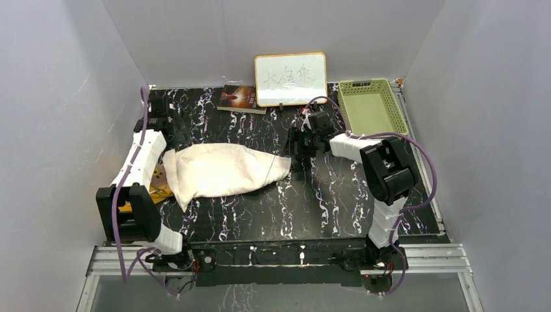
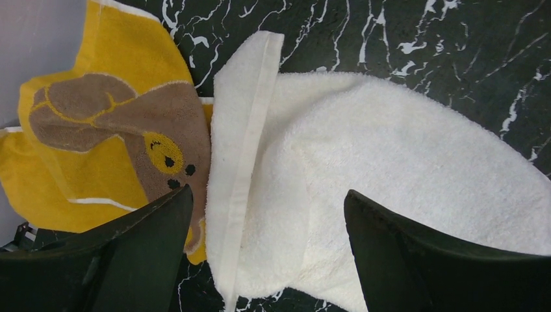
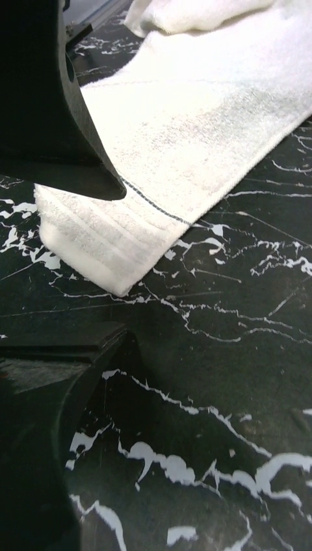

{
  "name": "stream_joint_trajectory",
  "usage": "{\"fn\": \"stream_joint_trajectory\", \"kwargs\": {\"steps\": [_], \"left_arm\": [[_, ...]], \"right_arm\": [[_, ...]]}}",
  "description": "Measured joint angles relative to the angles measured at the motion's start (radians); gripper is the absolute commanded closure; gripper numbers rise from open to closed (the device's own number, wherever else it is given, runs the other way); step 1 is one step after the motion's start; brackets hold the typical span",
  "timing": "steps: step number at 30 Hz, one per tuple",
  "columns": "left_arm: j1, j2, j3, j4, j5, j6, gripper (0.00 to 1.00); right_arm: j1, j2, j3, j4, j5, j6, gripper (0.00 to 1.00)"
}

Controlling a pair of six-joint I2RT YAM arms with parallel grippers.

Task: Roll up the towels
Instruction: Flatten out the towel at the center of the board.

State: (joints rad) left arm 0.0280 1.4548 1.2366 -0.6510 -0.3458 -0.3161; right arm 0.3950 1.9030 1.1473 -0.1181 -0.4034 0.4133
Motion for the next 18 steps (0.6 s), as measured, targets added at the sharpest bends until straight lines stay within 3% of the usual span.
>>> {"fn": "stream_joint_trajectory", "kwargs": {"steps": [6, 13, 15, 17, 18], "left_arm": [[0.098, 0.073, 0.0, 0.031, 0.075, 0.016, 0.15], [0.195, 0.149, 0.012, 0.089, 0.153, 0.047, 0.15], [0.202, 0.19, 0.013, 0.108, 0.166, 0.052, 0.16], [0.202, 0.239, 0.014, 0.127, 0.178, 0.055, 0.16], [0.202, 0.267, 0.02, 0.132, 0.182, 0.055, 0.16]], "right_arm": [[0.009, -0.007, -0.058, 0.086, -0.034, 0.022, 0.44], [0.041, -0.028, -0.105, 0.13, -0.022, 0.061, 0.46], [0.067, -0.031, -0.106, 0.13, 0.005, 0.065, 0.59], [0.106, -0.031, -0.106, 0.123, 0.041, 0.066, 0.82], [0.129, -0.031, -0.106, 0.116, 0.058, 0.065, 0.98]]}}
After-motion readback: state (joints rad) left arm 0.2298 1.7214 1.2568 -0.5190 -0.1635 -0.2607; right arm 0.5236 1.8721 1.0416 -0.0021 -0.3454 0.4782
